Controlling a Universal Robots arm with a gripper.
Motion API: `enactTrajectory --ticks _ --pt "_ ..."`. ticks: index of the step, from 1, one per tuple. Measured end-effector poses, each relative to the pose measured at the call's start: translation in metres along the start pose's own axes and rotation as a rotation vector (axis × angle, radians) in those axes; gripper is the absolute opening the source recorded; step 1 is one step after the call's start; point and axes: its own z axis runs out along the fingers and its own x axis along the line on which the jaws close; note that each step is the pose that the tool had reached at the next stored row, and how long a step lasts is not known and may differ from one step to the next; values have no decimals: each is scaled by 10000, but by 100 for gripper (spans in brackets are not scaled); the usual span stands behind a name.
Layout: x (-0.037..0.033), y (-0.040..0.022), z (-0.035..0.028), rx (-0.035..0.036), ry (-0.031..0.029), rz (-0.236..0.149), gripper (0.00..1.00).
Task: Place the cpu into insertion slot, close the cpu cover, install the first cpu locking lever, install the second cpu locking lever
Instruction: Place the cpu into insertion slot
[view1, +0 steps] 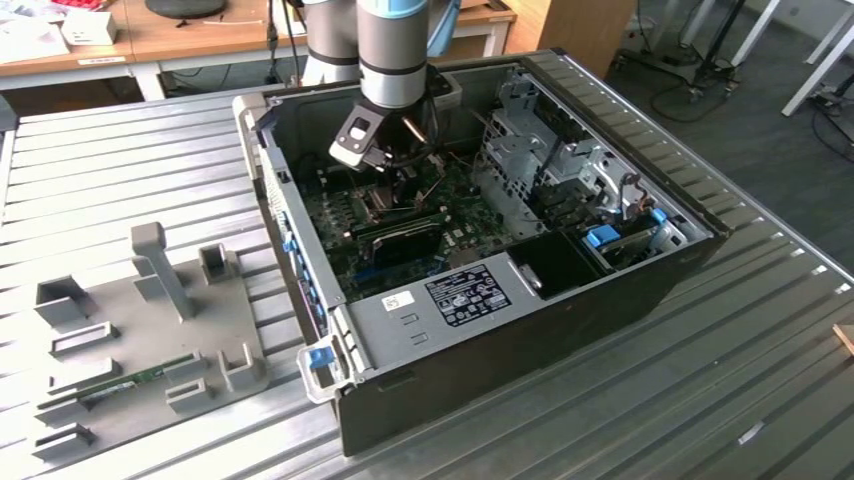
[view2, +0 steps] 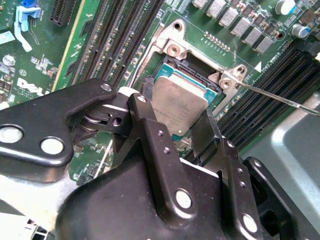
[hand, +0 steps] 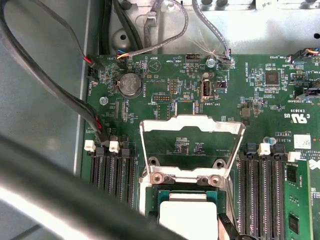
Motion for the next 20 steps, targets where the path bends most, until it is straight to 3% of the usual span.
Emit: enactTrajectory --ticks 5,20 --pt "33 -10 4 -1 3 1 54" --pt "34 -16 33 -10 3 -8 54"
